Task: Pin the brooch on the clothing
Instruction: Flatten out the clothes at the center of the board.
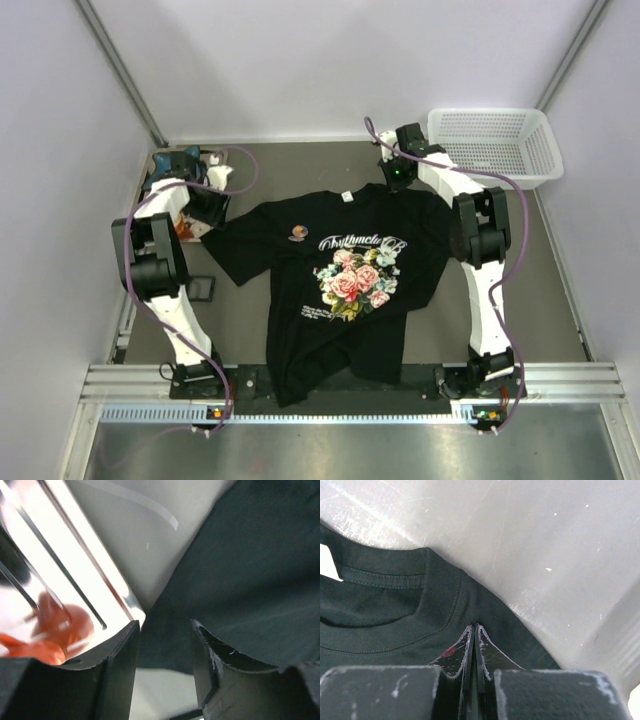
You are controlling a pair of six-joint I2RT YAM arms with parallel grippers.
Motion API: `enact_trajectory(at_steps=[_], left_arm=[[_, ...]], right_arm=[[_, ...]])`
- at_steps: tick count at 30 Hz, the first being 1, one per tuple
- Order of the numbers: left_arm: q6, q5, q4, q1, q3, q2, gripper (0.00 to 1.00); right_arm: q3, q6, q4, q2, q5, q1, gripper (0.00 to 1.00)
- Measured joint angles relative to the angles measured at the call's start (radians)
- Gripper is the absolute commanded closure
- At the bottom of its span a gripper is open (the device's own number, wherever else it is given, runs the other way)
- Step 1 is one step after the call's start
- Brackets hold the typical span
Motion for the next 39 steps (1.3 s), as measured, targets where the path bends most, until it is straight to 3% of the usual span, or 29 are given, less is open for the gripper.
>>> enact_trajectory(at_steps=[6, 10, 13, 19, 24, 29, 30, 31, 33, 35, 36, 39], left_arm=[[-0.072, 0.157, 0.058, -0.093, 0.211, 0.038, 0.43], [-0.134, 0.233, 0.106, -0.218, 0.48, 0.199, 0.43], [-0.158, 0.263, 0.108, -0.284, 0.571, 0.311, 0.43], [-0.186, 0.297, 0.04, -0.311, 0.584, 0.454, 0.45], [-0.177, 0.293, 0.017, -0.294, 0.588, 0.456, 0.56], [-0.122, 0.287, -0.004, -0.294, 0.588, 0.455, 0.52], [-0.113, 0.294, -0.013, -0.294, 0.588, 0.454, 0.55], [-0.104, 0.302, -0.023, -0.296, 0.588, 0.454, 0.66], [-0.092, 0.308, -0.038, -0.299, 0.588, 0.453, 0.77], [-0.072, 0.309, -0.058, -0.304, 0.588, 0.453, 0.96], [-0.067, 0.305, -0.067, -0.307, 0.587, 0.453, 1.0], [-0.079, 0.285, -0.067, -0.312, 0.586, 0.453, 1.0]], right_arm=[[0.0, -0.006, 0.005, 0.0, -0.007, 0.01, 1.0], [0.0, -0.008, 0.006, 0.0, 0.0, 0.014, 1.0], [0.0, -0.01, 0.006, -0.001, 0.004, 0.014, 1.0], [0.0, -0.017, 0.006, -0.003, 0.011, 0.017, 1.0], [0.0, -0.042, 0.007, -0.003, 0.029, 0.031, 1.0], [0.002, -0.067, 0.006, -0.003, 0.063, 0.05, 1.0], [0.002, -0.07, 0.006, -0.003, 0.07, 0.052, 1.0], [0.004, -0.071, 0.006, -0.003, 0.076, 0.055, 1.0], [0.009, -0.077, 0.007, -0.003, 0.088, 0.057, 1.0], [0.015, -0.084, 0.008, -0.003, 0.102, 0.057, 1.0], [0.015, -0.087, 0.01, -0.003, 0.108, 0.057, 1.0], [0.015, -0.089, 0.014, -0.003, 0.123, 0.058, 1.0]])
